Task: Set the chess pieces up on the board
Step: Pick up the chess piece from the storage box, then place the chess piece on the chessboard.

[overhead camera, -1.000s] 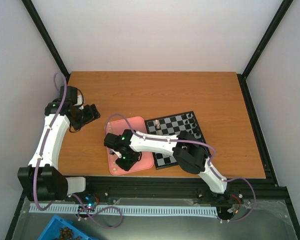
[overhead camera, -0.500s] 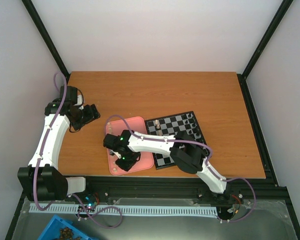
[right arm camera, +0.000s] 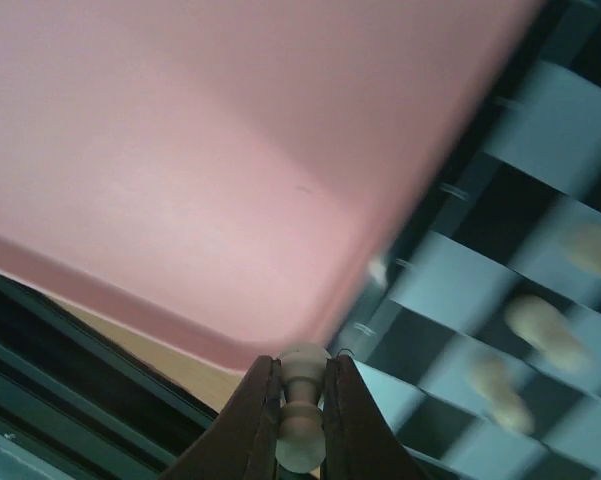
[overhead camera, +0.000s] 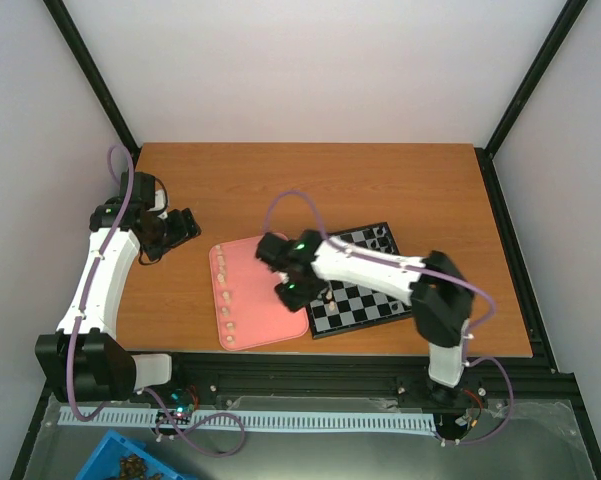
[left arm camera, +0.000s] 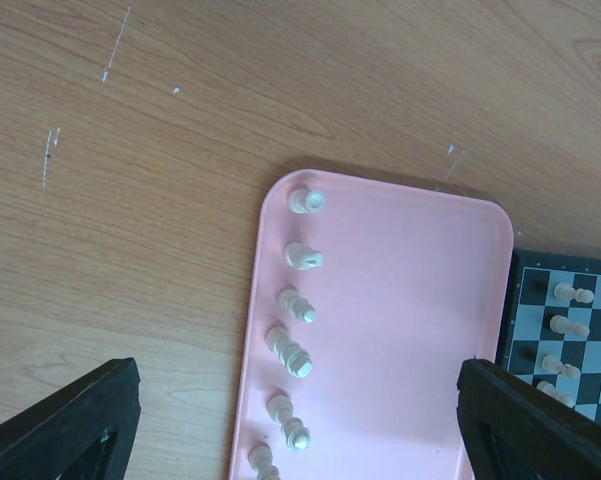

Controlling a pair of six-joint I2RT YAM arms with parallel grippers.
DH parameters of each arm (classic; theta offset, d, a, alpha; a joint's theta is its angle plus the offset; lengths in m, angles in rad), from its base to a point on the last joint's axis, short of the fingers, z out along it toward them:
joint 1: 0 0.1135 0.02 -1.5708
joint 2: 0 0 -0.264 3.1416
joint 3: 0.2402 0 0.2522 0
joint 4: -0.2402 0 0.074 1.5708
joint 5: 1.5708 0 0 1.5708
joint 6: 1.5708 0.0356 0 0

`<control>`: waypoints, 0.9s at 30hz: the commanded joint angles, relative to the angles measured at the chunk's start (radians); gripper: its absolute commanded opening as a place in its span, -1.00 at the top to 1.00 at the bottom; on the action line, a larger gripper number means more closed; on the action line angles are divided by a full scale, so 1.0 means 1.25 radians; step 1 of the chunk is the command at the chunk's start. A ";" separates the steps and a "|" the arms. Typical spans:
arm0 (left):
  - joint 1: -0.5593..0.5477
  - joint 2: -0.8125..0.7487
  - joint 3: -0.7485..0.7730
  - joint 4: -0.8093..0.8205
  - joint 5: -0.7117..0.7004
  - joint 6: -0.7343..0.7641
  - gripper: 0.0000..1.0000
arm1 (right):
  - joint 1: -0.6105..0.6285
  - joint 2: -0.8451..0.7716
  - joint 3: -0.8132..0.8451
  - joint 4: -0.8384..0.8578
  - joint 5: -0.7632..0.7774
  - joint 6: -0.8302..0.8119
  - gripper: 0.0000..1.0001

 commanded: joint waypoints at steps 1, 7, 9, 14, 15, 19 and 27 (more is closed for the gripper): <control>0.003 -0.002 0.005 0.014 0.007 0.006 -0.77 | -0.075 -0.132 -0.131 0.010 0.053 0.069 0.94; 0.002 0.007 0.008 0.014 0.004 0.007 -0.77 | -0.112 -0.219 -0.253 0.007 0.058 0.106 0.94; 0.003 0.009 0.008 0.013 0.003 0.009 -0.77 | -0.112 -0.242 -0.289 0.018 0.042 0.122 0.94; 0.003 0.011 0.005 0.017 0.002 0.007 -0.77 | -0.112 -0.263 -0.362 0.068 0.012 0.145 0.94; 0.002 0.012 0.005 0.017 0.003 0.007 -0.77 | -0.112 -0.261 -0.371 0.076 0.009 0.147 0.94; 0.003 0.014 0.007 0.016 0.003 0.007 -0.77 | -0.112 -0.250 -0.388 0.114 0.008 0.154 0.95; 0.002 0.015 0.009 0.010 -0.002 0.010 -0.77 | -0.112 -0.221 -0.393 0.157 0.026 0.161 0.94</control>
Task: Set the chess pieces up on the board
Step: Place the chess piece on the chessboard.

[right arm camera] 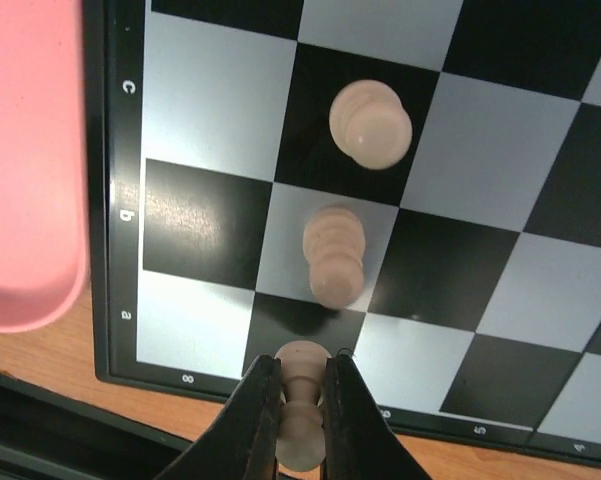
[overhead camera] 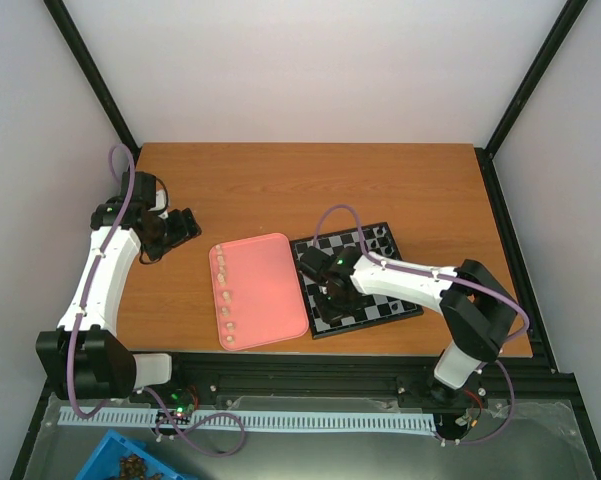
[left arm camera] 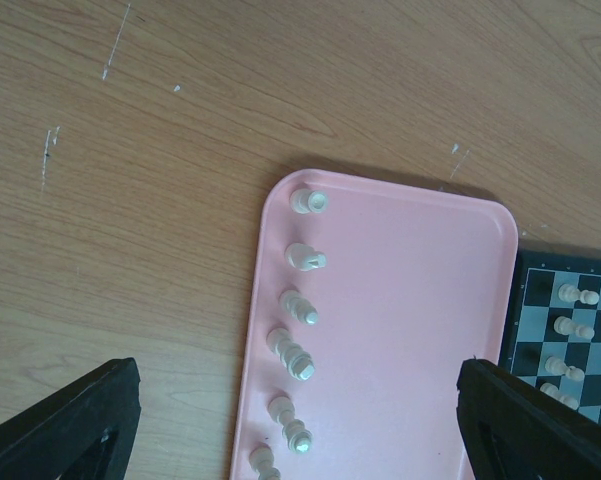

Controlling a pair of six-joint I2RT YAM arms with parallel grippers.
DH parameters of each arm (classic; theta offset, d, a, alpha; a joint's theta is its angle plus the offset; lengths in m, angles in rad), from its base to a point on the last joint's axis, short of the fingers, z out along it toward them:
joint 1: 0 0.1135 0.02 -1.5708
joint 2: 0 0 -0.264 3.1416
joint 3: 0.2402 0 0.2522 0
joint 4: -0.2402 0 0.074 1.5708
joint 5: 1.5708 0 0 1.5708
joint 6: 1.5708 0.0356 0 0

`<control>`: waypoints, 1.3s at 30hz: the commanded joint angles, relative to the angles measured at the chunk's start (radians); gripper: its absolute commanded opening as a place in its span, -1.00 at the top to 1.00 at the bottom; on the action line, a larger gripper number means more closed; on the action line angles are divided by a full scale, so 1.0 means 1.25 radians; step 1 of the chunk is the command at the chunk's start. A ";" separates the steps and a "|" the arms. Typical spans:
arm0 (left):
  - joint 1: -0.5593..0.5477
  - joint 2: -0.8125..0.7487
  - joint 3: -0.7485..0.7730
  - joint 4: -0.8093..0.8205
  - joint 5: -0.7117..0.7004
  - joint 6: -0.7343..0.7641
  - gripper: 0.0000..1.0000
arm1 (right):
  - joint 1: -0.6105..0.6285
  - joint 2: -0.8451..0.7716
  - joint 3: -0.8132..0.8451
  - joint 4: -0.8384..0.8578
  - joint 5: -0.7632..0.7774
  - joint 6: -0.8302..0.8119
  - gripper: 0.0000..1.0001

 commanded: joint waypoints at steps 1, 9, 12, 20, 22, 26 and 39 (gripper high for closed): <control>0.003 0.006 0.009 0.008 -0.002 0.010 -0.76 | 0.000 0.022 -0.005 0.036 0.013 0.020 0.94; 0.003 0.016 0.010 0.011 -0.002 0.009 -0.77 | 0.000 0.034 -0.019 0.039 0.016 0.020 0.94; 0.003 0.021 0.013 0.011 -0.004 0.010 -0.77 | 0.000 0.036 -0.023 0.041 0.010 0.018 0.94; 0.002 0.028 0.014 0.015 -0.002 0.009 -0.77 | 0.000 0.052 -0.024 0.046 0.011 0.013 0.92; 0.002 0.030 0.013 0.014 -0.001 0.010 -0.77 | 0.000 0.054 -0.023 0.044 0.008 0.013 0.86; 0.003 0.030 0.013 0.015 -0.002 0.010 -0.77 | 0.000 0.040 -0.023 0.039 -0.003 0.008 0.65; 0.003 0.034 0.020 0.013 0.001 0.010 -0.77 | 0.001 -0.020 0.020 -0.021 -0.008 -0.010 0.42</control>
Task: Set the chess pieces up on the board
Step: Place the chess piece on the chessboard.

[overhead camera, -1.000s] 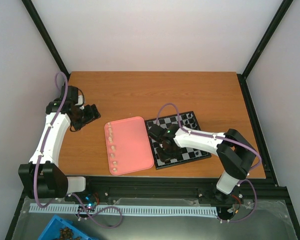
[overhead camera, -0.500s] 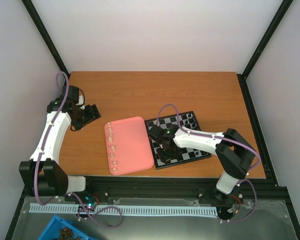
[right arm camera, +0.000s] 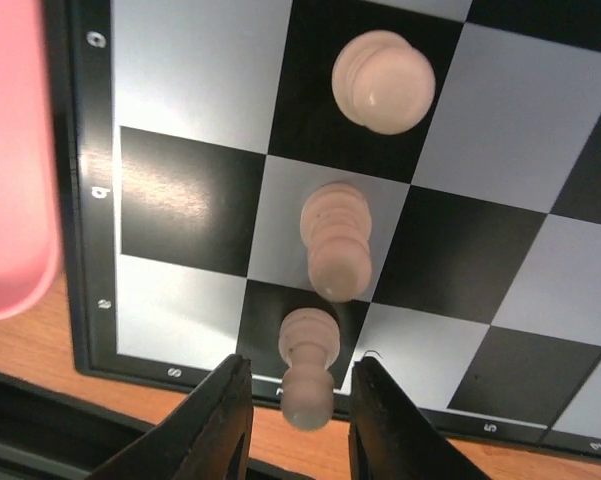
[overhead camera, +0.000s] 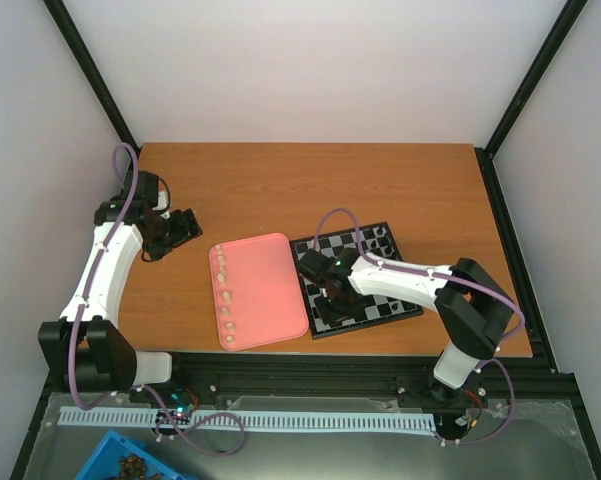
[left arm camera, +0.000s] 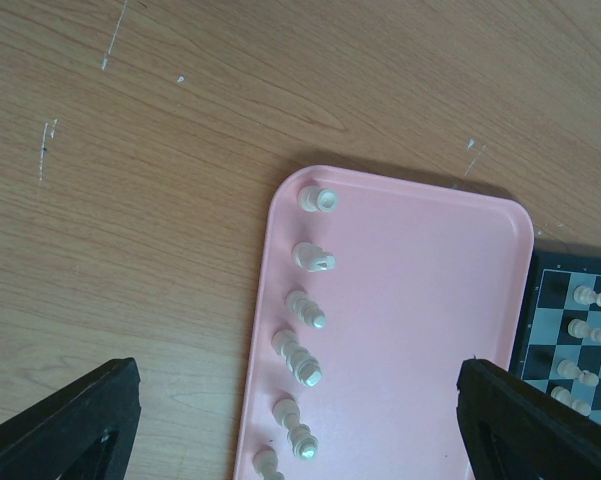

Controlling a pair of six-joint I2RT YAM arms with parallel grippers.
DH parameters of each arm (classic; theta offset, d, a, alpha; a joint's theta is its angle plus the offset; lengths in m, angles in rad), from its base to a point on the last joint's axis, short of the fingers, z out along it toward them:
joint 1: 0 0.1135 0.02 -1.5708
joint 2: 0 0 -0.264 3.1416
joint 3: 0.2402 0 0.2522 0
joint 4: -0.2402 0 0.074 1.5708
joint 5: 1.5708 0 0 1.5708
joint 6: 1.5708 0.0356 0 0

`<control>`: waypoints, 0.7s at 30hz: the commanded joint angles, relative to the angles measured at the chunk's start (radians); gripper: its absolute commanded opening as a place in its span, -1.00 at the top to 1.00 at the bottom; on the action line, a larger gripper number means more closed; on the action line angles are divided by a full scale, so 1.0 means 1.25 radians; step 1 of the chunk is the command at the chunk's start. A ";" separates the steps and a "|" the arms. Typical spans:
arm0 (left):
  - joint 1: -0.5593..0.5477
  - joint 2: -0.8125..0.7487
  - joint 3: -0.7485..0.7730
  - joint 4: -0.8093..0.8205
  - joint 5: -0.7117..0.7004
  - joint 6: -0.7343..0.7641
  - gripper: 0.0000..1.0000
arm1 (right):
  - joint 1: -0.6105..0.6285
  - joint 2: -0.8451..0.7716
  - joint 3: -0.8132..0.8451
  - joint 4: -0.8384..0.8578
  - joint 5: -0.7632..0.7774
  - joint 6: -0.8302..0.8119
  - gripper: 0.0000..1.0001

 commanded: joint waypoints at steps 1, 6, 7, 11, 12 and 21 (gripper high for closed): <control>0.003 0.004 0.019 0.011 0.004 0.008 -0.77 | 0.001 -0.050 0.035 -0.030 0.013 -0.008 0.40; 0.002 0.007 0.020 0.011 0.006 0.008 -0.77 | 0.001 -0.031 0.040 -0.020 0.007 -0.018 0.39; 0.003 0.007 0.021 0.011 0.006 0.009 -0.77 | 0.001 -0.027 0.042 -0.019 0.005 -0.018 0.39; 0.003 0.004 0.021 0.010 0.003 0.009 -0.77 | 0.001 -0.020 0.047 -0.018 0.004 -0.025 0.39; 0.002 0.003 0.020 0.009 0.002 0.009 -0.77 | 0.001 -0.018 0.048 -0.018 0.003 -0.026 0.39; 0.002 0.002 0.015 0.011 0.003 0.009 -0.77 | 0.001 -0.020 0.040 -0.014 -0.016 -0.022 0.41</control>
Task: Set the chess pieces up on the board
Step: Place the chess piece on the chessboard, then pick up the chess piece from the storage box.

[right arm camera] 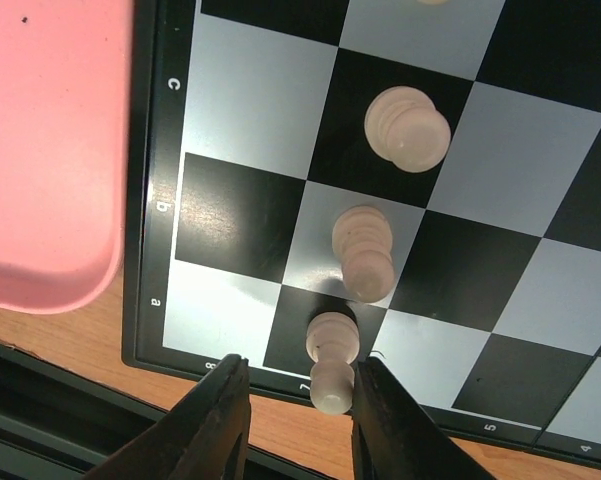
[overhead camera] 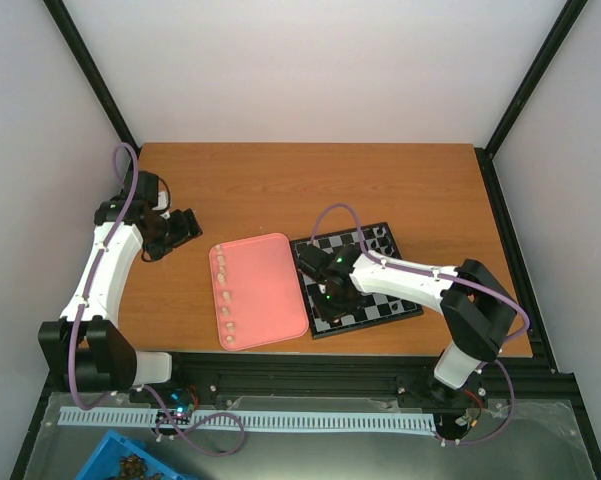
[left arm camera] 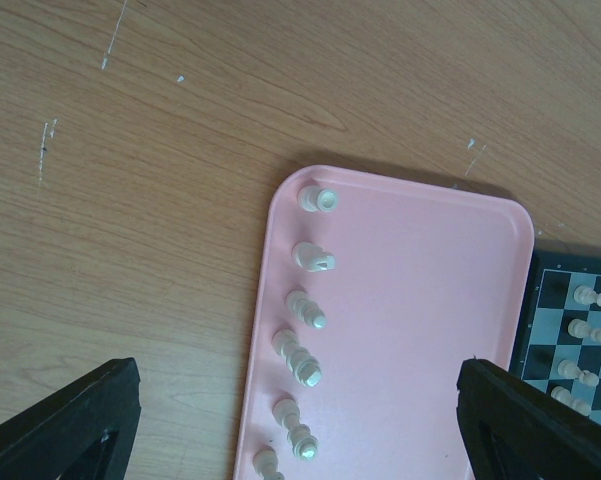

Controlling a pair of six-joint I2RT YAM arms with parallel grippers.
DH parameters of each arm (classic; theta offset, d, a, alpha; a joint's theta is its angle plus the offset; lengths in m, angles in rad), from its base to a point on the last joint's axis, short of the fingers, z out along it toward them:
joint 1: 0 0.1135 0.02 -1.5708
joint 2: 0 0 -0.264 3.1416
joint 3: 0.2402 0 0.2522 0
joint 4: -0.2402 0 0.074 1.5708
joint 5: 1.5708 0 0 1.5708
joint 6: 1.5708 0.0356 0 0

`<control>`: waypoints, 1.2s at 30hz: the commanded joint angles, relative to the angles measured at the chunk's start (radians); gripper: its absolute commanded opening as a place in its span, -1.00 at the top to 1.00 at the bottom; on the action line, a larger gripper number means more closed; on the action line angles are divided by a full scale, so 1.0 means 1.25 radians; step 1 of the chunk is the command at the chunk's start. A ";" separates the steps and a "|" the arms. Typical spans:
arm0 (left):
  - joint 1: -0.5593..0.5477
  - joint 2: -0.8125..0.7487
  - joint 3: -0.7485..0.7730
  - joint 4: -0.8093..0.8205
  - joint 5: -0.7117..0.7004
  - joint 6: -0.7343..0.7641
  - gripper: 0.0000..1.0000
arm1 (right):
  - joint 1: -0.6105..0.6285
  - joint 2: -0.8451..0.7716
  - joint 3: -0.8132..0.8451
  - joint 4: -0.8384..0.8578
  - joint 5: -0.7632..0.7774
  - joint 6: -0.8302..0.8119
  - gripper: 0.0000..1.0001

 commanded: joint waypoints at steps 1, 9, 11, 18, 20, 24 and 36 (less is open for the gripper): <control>0.003 0.002 0.015 0.012 0.003 0.009 -0.77 | 0.001 -0.002 0.008 -0.001 -0.011 -0.001 0.41; 0.003 0.001 0.012 0.014 0.004 0.010 -0.77 | 0.001 -0.003 0.010 -0.002 -0.026 0.003 0.42; 0.003 0.001 0.012 0.013 0.003 0.009 -0.77 | 0.001 -0.005 0.013 -0.005 -0.026 0.003 0.42; 0.003 0.000 0.009 0.016 0.003 0.009 -0.77 | 0.001 -0.019 0.035 -0.037 0.013 0.009 0.42; 0.003 -0.001 0.011 0.014 0.005 0.009 -0.77 | 0.001 -0.034 0.046 -0.048 0.034 0.017 0.40; 0.003 0.001 0.014 0.013 0.005 0.009 -0.77 | 0.001 -0.066 0.097 -0.088 0.082 0.026 0.29; 0.003 0.008 0.024 0.004 0.017 0.016 -0.93 | -0.012 0.029 0.337 -0.117 0.122 -0.053 -0.12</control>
